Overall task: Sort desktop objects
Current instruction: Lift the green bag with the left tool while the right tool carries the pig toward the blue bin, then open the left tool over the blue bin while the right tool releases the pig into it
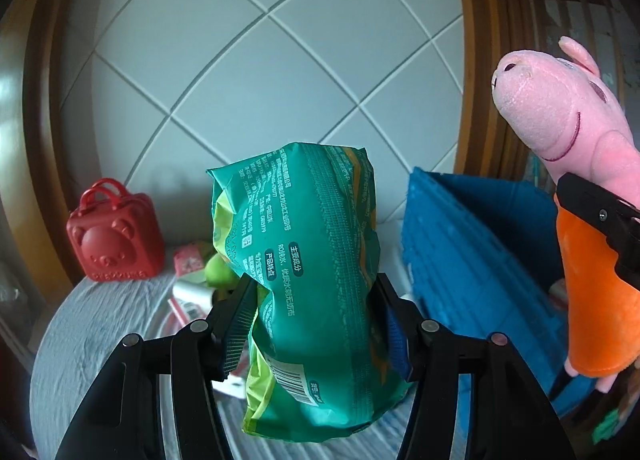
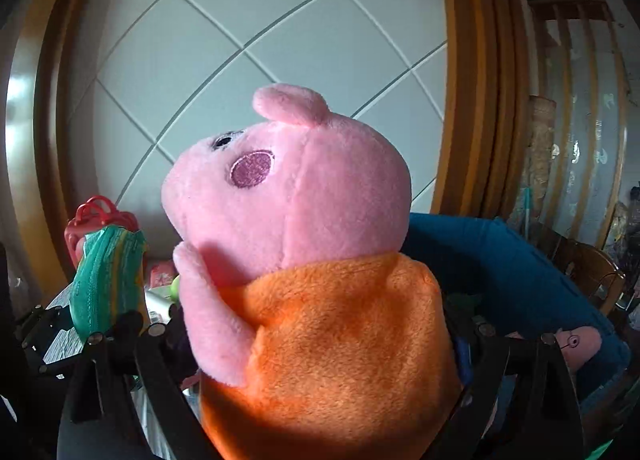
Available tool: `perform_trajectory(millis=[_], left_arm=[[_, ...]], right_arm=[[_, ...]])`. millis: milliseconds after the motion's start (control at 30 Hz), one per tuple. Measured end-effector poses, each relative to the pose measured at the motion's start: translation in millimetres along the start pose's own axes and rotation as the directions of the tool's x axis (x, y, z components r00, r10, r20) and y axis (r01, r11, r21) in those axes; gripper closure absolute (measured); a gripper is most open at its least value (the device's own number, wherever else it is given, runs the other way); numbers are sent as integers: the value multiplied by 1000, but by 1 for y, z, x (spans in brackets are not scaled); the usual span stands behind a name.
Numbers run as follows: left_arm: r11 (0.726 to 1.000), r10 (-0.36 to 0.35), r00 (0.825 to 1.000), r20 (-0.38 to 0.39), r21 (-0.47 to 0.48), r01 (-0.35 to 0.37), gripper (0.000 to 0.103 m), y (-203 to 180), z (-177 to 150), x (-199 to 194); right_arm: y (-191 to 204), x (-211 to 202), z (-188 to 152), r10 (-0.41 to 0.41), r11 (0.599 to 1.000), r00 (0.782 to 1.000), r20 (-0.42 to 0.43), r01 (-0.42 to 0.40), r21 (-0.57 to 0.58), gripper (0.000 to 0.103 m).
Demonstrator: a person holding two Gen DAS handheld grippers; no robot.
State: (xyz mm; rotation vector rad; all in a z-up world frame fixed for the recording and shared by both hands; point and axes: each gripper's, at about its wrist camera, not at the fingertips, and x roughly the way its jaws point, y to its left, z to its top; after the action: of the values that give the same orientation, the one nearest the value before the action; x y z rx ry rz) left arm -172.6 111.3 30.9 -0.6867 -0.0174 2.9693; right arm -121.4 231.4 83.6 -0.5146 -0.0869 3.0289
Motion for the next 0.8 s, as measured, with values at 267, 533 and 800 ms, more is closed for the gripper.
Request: perform_trajectory(millis=[267,533,800], left_arm=[[991,-117,991,-66,64,121,45,-169,23,-12],[979,-129,975,-181,133,154,38,-232,2,3],[979,-93,975,-199,160,126,22,-235,-8,14]], right_arm=[[-186,10,1,-108,993,994,-20,109,43,9],[-271,35,-36,-123,986,982,-140,137,96,8],[-277,44,-54,-111,986,980,-166,130,105,0]])
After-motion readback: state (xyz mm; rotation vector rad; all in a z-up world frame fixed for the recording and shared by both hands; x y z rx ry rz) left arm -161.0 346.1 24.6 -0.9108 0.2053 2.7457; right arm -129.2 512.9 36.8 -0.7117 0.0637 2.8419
